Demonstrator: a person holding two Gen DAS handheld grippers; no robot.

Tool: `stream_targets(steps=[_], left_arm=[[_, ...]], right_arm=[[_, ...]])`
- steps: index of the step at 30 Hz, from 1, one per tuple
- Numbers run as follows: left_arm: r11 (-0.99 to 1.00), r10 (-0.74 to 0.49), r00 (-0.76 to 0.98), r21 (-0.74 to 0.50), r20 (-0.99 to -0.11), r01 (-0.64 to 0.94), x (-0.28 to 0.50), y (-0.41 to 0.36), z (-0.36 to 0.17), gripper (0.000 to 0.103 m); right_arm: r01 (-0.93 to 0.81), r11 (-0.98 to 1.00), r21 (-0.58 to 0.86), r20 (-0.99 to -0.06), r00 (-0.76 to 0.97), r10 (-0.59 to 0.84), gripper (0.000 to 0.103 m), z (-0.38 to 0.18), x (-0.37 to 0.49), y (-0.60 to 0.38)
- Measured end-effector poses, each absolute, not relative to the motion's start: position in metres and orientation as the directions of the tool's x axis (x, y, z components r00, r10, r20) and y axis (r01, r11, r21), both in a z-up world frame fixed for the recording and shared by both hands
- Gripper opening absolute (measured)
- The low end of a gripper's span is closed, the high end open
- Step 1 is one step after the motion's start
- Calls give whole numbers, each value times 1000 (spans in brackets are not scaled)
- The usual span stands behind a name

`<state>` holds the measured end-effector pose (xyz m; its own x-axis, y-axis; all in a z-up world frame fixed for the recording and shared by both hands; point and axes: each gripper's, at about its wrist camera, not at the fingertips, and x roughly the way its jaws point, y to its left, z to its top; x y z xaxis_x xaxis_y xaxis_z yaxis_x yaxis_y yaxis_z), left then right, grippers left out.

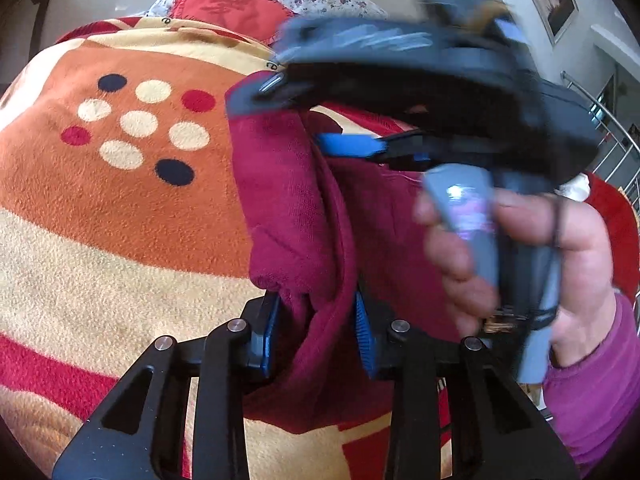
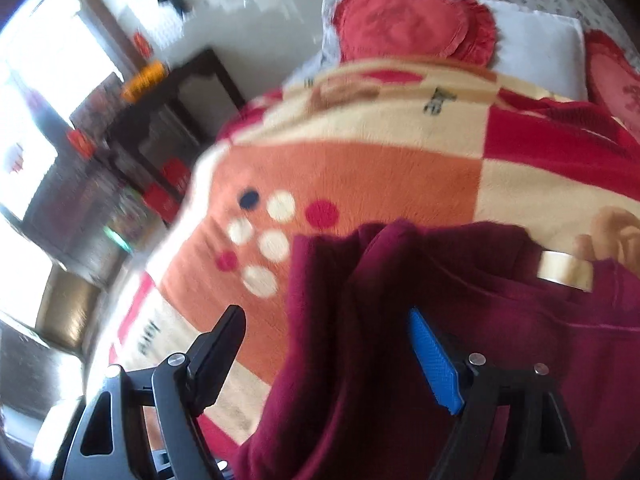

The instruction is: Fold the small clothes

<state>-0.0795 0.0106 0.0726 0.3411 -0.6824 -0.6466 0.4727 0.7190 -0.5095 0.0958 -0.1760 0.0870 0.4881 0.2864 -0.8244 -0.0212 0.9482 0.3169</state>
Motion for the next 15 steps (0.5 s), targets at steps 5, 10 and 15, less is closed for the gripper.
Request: stream_targets(steps=[5, 10, 15], left_arm=[[740, -651, 350, -459, -673, 492, -74, -2, 76, 31], [752, -628, 379, -402, -680, 523, -83, 1, 73, 61], [773, -606, 389, -398, -694, 493, -82, 1, 66, 66]], right_arm=[[-42, 981, 189, -860, 476, 186, 27, 74, 99, -163], [-42, 967, 250, -810, 539, 233, 23, 87, 81, -182], [-46, 958, 282, -794, 549, 260, 23, 93, 72, -192]])
